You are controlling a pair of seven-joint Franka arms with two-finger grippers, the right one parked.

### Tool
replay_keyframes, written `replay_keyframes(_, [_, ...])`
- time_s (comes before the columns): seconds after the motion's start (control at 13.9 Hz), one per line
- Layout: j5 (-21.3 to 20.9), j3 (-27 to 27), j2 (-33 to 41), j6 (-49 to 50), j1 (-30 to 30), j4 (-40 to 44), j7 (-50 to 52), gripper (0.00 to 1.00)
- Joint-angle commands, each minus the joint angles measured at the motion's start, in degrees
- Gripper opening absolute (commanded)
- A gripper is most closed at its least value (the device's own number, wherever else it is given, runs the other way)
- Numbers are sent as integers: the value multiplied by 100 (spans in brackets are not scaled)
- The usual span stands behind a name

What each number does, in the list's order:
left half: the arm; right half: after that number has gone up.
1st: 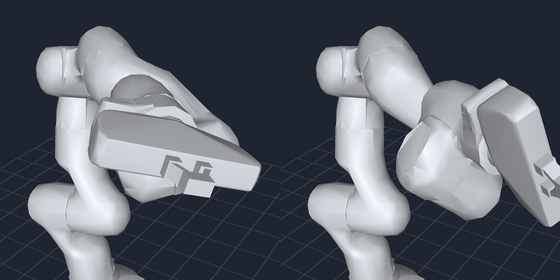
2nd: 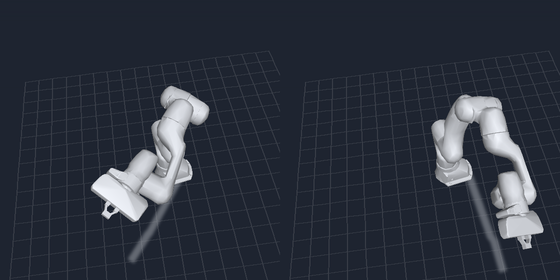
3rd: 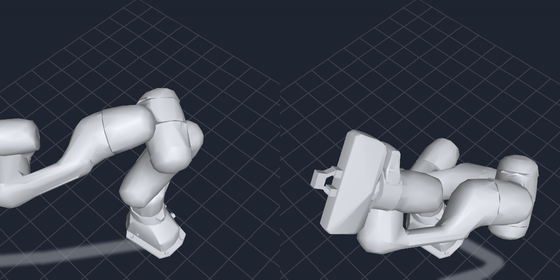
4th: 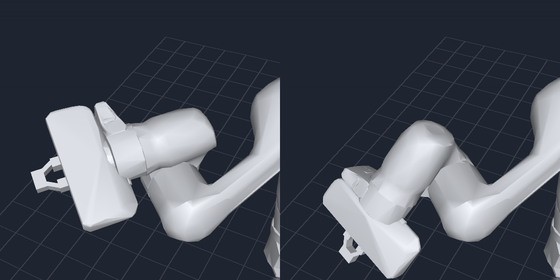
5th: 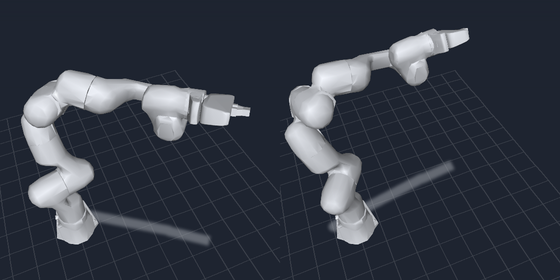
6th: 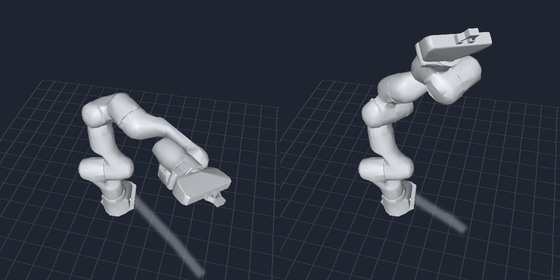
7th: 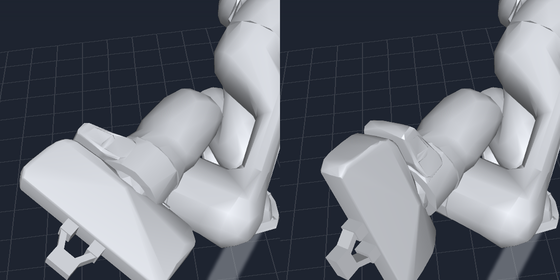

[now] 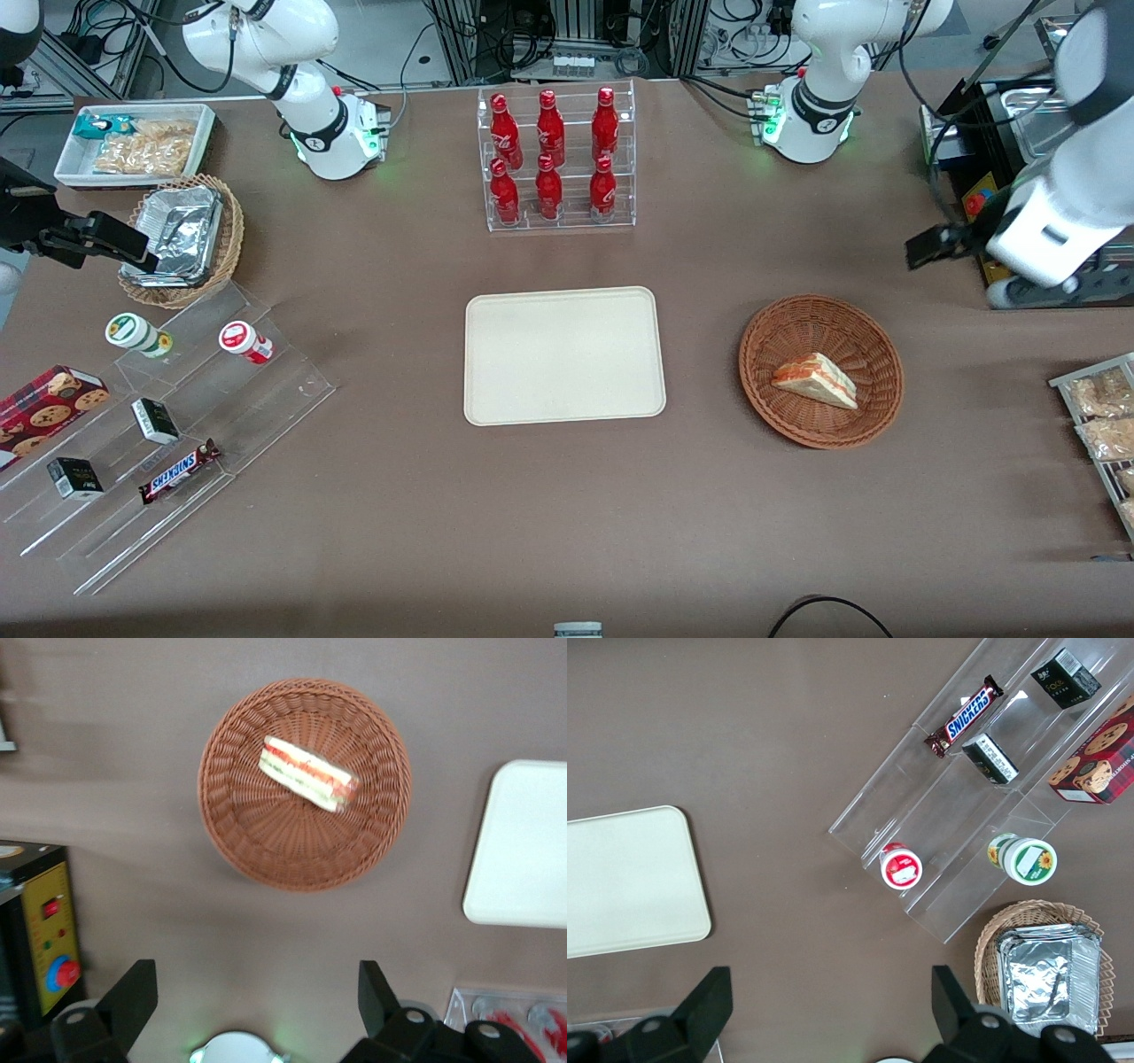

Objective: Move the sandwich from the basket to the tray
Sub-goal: 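Move the left gripper down over the sandwich in the wicker basket, then close the left gripper on the triangular sandwich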

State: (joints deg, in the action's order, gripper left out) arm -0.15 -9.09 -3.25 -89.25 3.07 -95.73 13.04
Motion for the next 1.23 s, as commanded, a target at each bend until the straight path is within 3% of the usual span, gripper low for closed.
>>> replay_keyframes(0.0, [33, -49, 96, -854, -61, -787, 697, 100])
replay_keyframes(0.36, [94, -40, 79, -2059, -202, -1614, 2655, 100])
replay_keyframes(0.58, [103, -58, 44, -3446, -228, -2405, 4123, 100])
replay_keyframes(0.79, [129, -49, -385, -4160, -290, -2548, 5319, 100])
replay_keyframes(1.15, [129, -49, -808, -4610, -369, -2565, 5850, 100])
